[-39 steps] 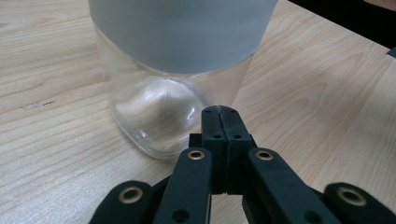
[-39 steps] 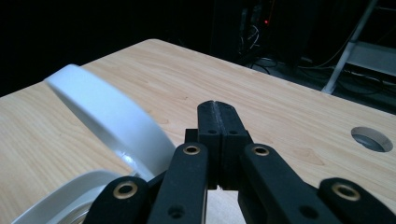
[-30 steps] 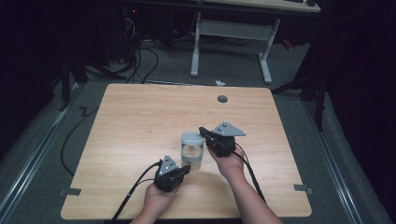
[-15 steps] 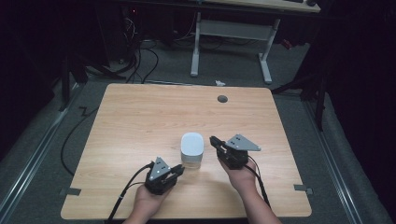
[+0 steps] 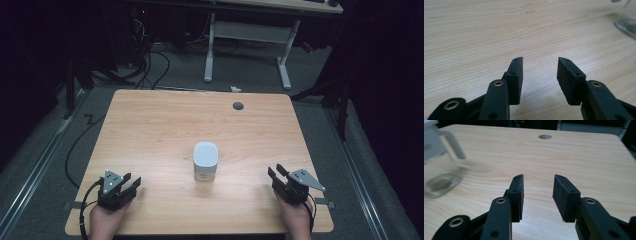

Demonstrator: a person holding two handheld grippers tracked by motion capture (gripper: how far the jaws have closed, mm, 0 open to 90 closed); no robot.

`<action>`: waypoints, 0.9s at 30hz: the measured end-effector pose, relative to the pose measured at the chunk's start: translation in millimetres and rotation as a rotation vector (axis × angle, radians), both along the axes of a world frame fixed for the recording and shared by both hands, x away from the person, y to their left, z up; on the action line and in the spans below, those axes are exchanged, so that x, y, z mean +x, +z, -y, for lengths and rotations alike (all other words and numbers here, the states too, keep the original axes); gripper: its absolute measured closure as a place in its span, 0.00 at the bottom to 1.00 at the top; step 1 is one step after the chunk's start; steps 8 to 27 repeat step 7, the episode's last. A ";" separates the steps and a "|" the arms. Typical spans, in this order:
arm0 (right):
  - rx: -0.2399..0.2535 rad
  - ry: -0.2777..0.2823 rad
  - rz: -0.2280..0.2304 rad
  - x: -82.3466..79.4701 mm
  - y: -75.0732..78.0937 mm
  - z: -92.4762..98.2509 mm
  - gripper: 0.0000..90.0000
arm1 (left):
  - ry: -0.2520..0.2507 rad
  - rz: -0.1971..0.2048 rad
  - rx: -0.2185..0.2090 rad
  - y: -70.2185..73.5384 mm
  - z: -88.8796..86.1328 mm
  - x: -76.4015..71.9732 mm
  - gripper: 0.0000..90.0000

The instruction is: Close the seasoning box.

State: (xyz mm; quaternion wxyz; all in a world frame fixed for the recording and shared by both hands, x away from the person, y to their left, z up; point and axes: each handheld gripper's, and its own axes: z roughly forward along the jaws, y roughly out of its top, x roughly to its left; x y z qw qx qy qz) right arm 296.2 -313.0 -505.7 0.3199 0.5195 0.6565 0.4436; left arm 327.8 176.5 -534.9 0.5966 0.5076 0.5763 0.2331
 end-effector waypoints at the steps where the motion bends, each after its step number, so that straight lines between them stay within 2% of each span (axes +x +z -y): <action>1: 0.013 -0.003 -0.007 0.5 -0.9 1.1 0.68 | -0.005 0.004 0.010 0.0 2.3 -0.1 0.62; 6: -0.011 0.020 -0.037 4.3 -7.7 -3.3 0.67 | -0.027 0.018 0.040 -1.1 9.1 -2.4 0.62; 27: -0.007 0.018 -0.040 4.6 -8.4 -3.9 0.66 | -0.026 0.017 0.035 -0.8 8.5 -2.5 0.62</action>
